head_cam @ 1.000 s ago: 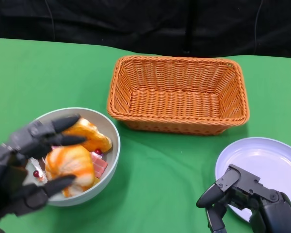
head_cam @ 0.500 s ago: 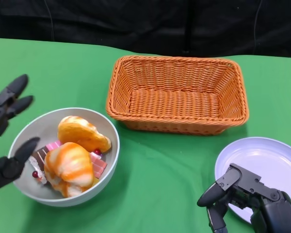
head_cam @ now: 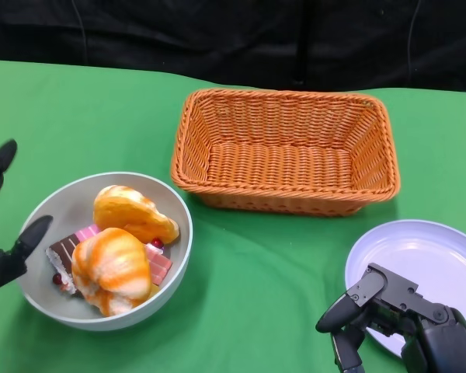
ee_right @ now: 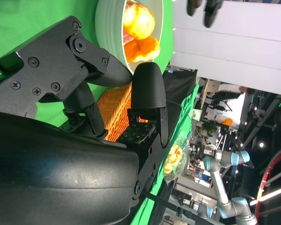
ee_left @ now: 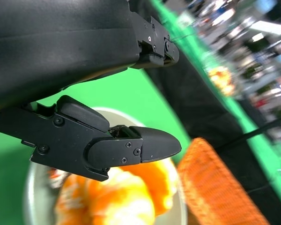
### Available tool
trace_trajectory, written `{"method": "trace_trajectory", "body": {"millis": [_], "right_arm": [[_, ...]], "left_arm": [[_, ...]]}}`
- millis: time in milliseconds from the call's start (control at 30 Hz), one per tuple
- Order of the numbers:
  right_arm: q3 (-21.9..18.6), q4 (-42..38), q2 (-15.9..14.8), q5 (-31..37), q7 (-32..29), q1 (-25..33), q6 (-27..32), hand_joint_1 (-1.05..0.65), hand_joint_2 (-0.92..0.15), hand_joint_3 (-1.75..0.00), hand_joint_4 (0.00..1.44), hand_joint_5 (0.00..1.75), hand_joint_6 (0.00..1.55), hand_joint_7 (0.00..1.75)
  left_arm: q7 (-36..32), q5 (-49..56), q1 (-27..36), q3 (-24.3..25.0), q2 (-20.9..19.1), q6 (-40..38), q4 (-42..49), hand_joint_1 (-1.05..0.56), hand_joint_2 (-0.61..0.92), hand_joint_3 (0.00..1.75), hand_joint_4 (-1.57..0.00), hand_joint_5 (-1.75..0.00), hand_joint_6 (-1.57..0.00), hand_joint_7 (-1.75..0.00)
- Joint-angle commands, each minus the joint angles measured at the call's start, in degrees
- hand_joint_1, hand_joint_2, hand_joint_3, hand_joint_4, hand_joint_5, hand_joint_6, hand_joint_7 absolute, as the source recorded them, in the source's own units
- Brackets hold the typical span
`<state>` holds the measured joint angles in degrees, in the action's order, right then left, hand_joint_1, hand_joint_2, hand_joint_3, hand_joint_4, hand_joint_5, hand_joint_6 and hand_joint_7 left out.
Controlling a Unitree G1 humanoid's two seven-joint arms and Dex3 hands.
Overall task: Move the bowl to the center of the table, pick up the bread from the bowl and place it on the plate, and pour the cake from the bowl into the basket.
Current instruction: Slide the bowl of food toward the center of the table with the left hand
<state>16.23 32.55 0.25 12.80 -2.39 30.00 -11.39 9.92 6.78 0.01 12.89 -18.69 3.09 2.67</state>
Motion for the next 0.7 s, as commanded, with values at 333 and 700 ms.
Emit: {"method": "trace_trajectory", "body": {"millis": [333, 700], "right_arm": [[-0.26, 0.77, -0.36, -0.66, -0.04, 0.55, -0.19, -0.23, -0.48, -1.13, 0.71, 1.72, 0.72, 1.42], [-0.19, 0.97, -0.47, -0.72, 0.1, 0.85, -0.41, -0.24, -0.49, -1.09, 0.7, 1.71, 0.72, 1.42]], "left_arm": [[8.85, -4.35, -8.49, -2.92, -5.16, -21.12, 6.08, -0.59, 0.92, 0.58, -0.01, -0.01, -0.01, 0.0], [17.22, -18.73, -18.55, 0.31, -5.21, -37.11, 18.21, -0.61, 0.92, 0.61, 0.0, 0.0, 0.0, 0.0]]}}
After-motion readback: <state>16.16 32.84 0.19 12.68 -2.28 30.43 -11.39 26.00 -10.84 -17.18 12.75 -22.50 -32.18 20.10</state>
